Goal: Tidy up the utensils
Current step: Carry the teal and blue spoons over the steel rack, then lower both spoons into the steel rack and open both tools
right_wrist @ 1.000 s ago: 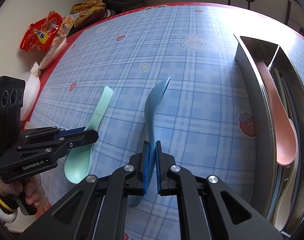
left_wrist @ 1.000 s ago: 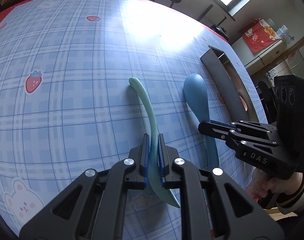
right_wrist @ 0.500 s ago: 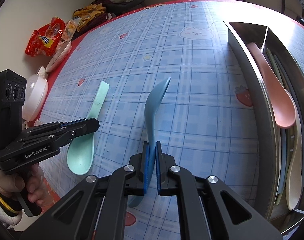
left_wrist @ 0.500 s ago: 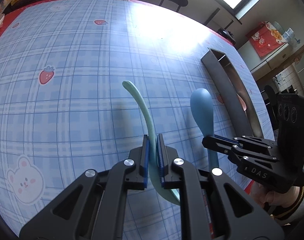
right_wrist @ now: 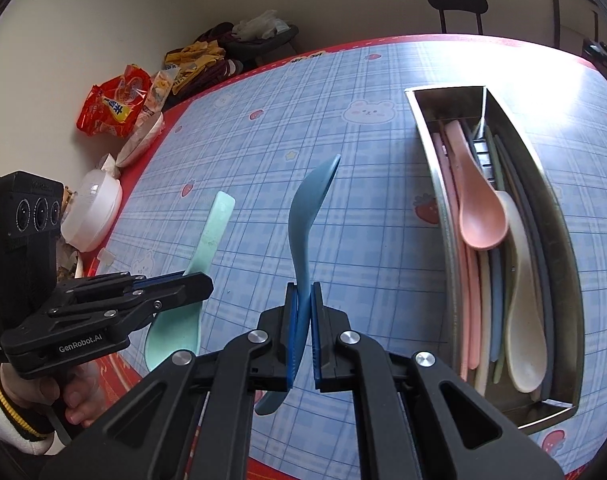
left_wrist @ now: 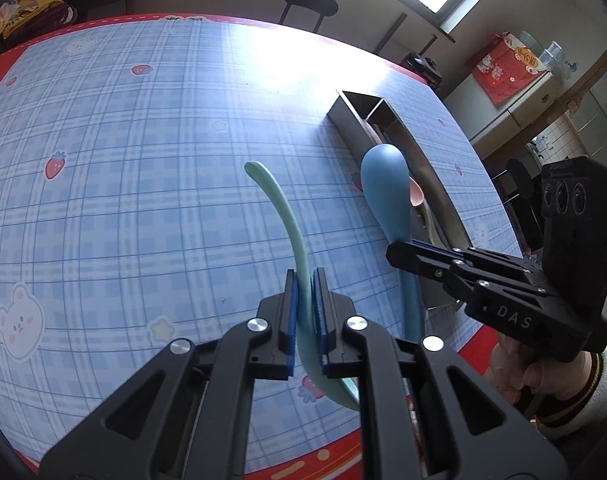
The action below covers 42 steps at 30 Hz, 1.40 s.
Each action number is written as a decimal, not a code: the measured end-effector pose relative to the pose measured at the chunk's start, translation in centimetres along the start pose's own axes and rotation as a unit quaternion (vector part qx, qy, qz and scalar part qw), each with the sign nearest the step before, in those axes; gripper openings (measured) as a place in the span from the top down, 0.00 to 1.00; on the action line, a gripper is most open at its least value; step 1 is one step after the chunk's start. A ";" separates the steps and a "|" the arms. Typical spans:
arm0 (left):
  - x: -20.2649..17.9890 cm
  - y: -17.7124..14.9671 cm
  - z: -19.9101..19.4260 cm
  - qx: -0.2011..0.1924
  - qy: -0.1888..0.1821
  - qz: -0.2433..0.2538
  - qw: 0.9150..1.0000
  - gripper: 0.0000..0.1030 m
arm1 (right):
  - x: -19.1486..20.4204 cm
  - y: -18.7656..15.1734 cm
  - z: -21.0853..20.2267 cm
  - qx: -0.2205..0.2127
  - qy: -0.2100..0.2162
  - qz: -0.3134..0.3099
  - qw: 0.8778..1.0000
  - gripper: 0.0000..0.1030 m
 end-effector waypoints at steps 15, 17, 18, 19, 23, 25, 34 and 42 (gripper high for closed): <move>-11.7 6.2 4.0 -0.011 -0.009 0.038 0.999 0.88 | -10.5 0.5 -5.1 -0.008 -0.049 0.003 0.999 0.94; -12.4 7.1 4.8 -0.009 -0.009 0.036 0.999 0.88 | -11.0 0.4 -5.0 -0.003 -0.051 -0.005 0.999 0.94; -12.7 7.5 5.2 -0.009 -0.006 0.037 0.999 0.88 | -11.1 0.4 -5.0 0.001 -0.052 -0.008 0.999 0.94; -13.0 7.9 5.6 -0.008 -0.004 0.040 0.999 0.88 | -11.2 0.5 -4.8 0.005 -0.053 -0.013 0.999 0.94; -13.8 9.3 7.2 -0.002 0.003 0.043 0.999 0.88 | -11.6 0.6 -4.3 0.018 -0.060 -0.029 0.998 0.94; -13.7 9.9 7.9 0.001 0.008 0.042 0.999 0.88 | -11.7 0.9 -3.9 0.025 -0.066 -0.037 0.997 0.93; -12.8 11.9 9.7 0.012 0.016 0.036 0.999 0.88 | -10.9 2.4 -2.4 0.036 -0.076 -0.054 0.995 0.93; -12.5 13.0 11.0 0.023 0.015 0.038 0.999 0.88 | -11.0 2.1 -1.7 0.044 -0.076 -0.048 0.995 0.93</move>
Point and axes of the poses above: each gripper's, at about its wrist camera, not at the fingertips, and z roughly the way its jaws point, x to its left, y to its top, the point moved 8 cm from there along z, roughly the way its jaws point, and after that the axes turned 9 degrees about x, right-handed, at the moved point
